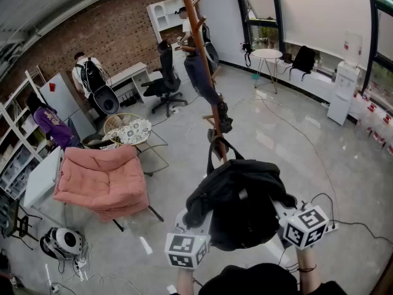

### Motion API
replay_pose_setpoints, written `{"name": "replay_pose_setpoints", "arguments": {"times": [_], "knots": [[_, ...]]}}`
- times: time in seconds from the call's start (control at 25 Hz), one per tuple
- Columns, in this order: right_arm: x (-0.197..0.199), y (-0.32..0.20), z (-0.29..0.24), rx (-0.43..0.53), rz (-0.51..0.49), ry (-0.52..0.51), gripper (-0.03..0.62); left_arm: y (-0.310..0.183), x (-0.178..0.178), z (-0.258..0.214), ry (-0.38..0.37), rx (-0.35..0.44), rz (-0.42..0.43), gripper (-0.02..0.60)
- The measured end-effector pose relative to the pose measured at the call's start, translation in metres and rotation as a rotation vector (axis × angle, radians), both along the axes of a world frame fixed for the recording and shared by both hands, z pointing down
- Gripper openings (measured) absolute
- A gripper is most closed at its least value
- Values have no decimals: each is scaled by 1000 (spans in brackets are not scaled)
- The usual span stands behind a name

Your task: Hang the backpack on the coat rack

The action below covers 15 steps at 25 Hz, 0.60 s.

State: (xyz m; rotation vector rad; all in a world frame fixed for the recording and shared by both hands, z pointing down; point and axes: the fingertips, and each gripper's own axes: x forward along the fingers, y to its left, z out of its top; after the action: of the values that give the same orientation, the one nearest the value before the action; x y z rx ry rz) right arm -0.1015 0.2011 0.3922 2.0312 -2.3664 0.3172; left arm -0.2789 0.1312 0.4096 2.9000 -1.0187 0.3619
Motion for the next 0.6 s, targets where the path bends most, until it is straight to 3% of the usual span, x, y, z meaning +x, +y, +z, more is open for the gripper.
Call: {"name": "replay_pose_setpoints", "arguments": {"times": [0.6], "knots": [[8,1,3,-12,-13,-8,28,6,6,2,-20,-1,-21,140]]}}
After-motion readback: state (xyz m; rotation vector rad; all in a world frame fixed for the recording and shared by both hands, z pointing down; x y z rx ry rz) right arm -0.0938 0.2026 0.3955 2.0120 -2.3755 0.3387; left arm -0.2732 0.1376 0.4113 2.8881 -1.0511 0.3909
